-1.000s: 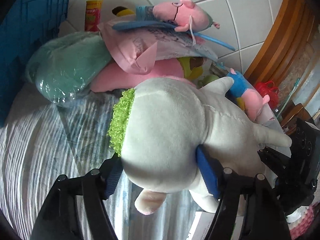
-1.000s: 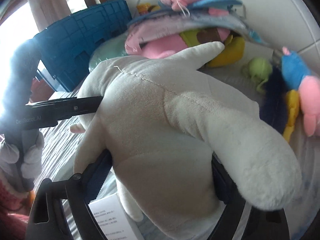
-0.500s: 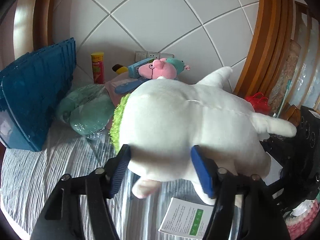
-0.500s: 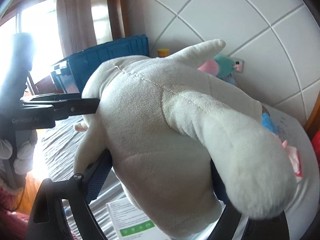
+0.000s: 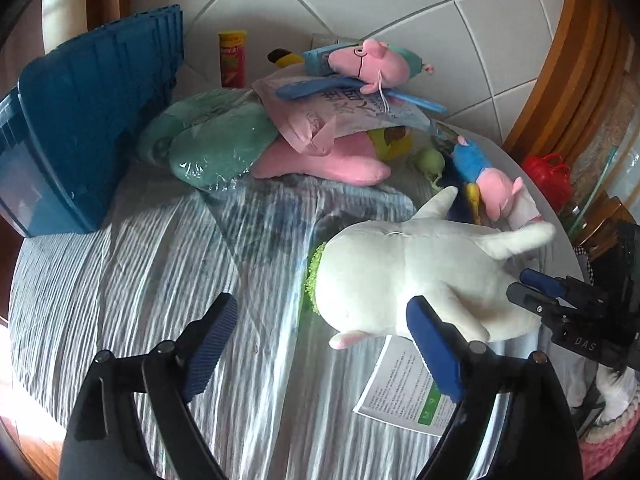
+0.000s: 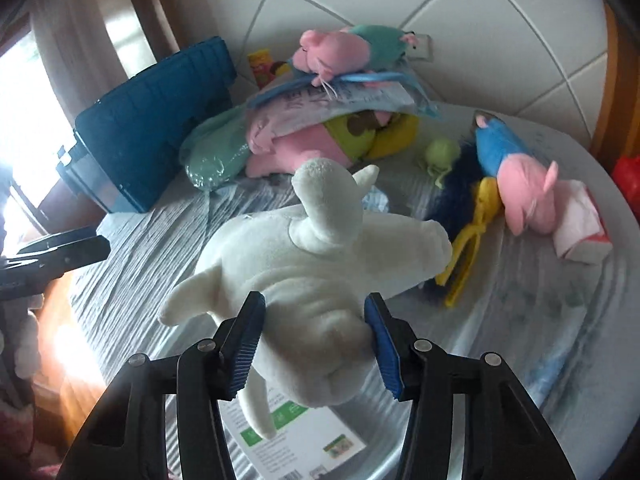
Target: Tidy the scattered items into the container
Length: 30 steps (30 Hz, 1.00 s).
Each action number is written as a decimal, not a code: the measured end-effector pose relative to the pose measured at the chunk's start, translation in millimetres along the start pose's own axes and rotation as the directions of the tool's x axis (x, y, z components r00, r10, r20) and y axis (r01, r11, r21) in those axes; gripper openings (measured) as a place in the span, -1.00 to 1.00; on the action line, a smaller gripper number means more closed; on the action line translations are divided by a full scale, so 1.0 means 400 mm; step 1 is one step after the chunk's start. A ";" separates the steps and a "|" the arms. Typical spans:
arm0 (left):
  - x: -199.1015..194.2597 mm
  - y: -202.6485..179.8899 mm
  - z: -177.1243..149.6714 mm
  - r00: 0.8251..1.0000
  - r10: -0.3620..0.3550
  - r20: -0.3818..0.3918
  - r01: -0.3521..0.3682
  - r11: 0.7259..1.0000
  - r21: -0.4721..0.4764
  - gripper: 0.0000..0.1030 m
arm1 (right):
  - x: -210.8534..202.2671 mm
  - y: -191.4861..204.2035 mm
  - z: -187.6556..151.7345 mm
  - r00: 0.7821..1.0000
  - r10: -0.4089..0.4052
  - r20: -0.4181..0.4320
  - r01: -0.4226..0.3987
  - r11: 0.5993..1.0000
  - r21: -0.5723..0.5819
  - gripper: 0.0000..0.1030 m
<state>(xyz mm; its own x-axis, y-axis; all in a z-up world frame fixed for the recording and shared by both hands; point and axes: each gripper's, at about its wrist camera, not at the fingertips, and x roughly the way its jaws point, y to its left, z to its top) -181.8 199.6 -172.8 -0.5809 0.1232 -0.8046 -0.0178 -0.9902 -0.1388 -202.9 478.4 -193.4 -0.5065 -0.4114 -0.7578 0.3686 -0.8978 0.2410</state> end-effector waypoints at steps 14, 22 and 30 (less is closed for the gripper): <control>0.122 -0.025 -0.017 0.994 -0.055 -0.091 0.056 0.998 0.006 1.00 | 0.035 -0.015 -0.060 0.997 -0.031 -0.077 0.029 0.999 -0.024 0.98; 0.252 -0.032 0.030 0.985 -0.101 -0.141 0.105 0.994 0.018 1.00 | 0.039 -0.049 -0.099 0.994 -0.046 -0.097 0.043 0.999 -0.026 0.99; 0.363 -0.007 0.054 0.928 -0.344 -0.144 0.335 0.939 -0.081 1.00 | 0.147 -0.039 -0.103 0.997 0.032 -0.072 -0.040 0.994 -0.100 0.99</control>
<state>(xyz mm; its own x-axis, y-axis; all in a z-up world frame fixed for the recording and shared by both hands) -283.5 218.7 -276.9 -0.4155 0.4644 -0.7821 -0.1457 -0.8827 -0.4468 -206.4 474.7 -266.6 -0.4365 -0.4278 -0.7915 0.4642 -0.8607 0.2092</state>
